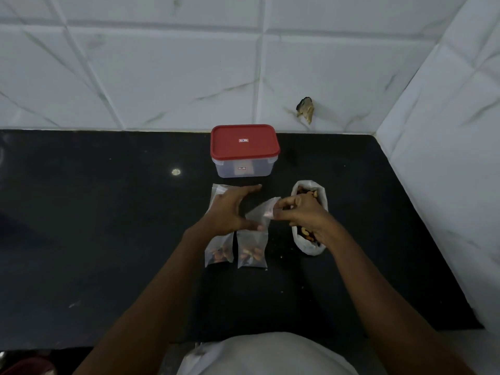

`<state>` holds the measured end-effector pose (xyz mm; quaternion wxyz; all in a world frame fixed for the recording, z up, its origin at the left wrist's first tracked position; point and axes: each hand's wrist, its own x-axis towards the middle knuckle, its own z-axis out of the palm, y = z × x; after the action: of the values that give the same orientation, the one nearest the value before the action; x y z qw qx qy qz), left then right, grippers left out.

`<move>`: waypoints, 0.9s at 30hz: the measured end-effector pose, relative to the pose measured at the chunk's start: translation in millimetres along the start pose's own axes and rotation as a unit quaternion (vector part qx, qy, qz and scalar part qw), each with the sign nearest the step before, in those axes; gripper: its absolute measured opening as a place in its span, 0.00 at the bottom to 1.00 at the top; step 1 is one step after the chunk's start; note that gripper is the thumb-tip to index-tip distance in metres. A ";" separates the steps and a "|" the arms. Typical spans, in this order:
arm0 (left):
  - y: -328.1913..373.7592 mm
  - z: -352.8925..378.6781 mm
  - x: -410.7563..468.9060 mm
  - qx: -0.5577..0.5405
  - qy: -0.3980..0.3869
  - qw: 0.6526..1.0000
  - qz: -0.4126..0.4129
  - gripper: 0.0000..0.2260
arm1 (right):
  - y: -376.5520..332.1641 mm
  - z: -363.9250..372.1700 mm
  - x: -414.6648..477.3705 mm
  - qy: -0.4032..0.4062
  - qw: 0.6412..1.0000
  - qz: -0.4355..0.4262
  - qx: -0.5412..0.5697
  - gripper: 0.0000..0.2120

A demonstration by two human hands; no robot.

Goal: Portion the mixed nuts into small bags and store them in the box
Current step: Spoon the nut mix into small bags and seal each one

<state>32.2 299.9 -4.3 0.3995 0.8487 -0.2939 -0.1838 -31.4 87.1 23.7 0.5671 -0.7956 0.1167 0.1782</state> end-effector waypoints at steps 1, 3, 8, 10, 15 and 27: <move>0.0 3.8 0.6 0.014 -0.020 1.000 0.010 0.43 | 1.2 1.7 -0.1 0.008 1.000 -0.009 -0.002 0.06; -0.5 11.7 2.4 0.022 -0.047 0.998 0.023 0.46 | 2.7 5.6 -0.5 0.034 0.999 -0.028 -0.006 0.03; 7.1 20.4 3.5 0.011 0.025 0.999 0.047 0.36 | 9.6 9.5 -2.8 0.039 0.998 -0.054 -0.001 0.05; 9.1 21.8 3.3 0.016 0.047 0.997 0.062 0.32 | 9.8 10.4 -5.9 0.037 0.998 -0.057 -0.001 0.05; 11.4 25.3 -0.7 -0.014 0.063 0.995 0.071 0.26 | 6.7 7.4 -17.4 0.094 0.994 -0.047 0.037 0.04; 20.0 44.0 6.9 -0.003 0.019 1.000 0.025 0.25 | 87.5 -55.7 -35.5 0.216 0.944 0.121 -0.218 0.18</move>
<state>6.3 260.2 -16.1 0.4116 0.8436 -0.3065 -0.1583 -89.2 5.0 -20.5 0.3149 -0.8994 0.2895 0.0905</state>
